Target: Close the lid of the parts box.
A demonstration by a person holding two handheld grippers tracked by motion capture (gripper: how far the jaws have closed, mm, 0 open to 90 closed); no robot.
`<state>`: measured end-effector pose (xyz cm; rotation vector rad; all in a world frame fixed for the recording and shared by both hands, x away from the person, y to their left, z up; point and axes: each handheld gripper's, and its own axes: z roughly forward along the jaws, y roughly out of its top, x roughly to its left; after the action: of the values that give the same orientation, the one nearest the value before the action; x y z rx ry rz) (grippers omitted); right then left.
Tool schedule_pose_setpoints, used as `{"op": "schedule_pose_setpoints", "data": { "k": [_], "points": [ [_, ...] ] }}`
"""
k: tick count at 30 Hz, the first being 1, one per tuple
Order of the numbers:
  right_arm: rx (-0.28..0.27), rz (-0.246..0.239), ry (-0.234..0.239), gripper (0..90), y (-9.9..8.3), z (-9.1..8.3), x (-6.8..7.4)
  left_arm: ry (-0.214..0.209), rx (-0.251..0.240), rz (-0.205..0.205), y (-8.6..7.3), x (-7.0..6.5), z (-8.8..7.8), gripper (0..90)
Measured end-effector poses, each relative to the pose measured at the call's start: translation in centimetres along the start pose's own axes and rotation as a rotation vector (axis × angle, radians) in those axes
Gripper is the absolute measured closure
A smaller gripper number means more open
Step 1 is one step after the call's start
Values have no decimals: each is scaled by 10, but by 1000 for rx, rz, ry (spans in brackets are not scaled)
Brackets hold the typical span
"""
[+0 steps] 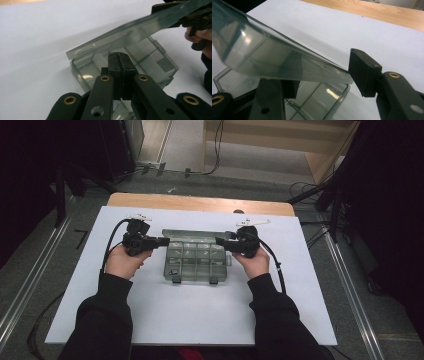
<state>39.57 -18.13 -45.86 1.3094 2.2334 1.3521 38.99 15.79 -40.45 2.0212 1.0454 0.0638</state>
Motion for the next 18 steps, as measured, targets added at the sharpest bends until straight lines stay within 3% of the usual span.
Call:
{"op": "schedule_pose_setpoints", "data": {
  "k": [13,18],
  "points": [
    [12,14,13,373,-5,-19,-4,-22,12,6,1,-8,-3,895],
    [37,23,41,432,-9,-33,-10,-26,12,5,1,-8,-4,894]
  ]
}}
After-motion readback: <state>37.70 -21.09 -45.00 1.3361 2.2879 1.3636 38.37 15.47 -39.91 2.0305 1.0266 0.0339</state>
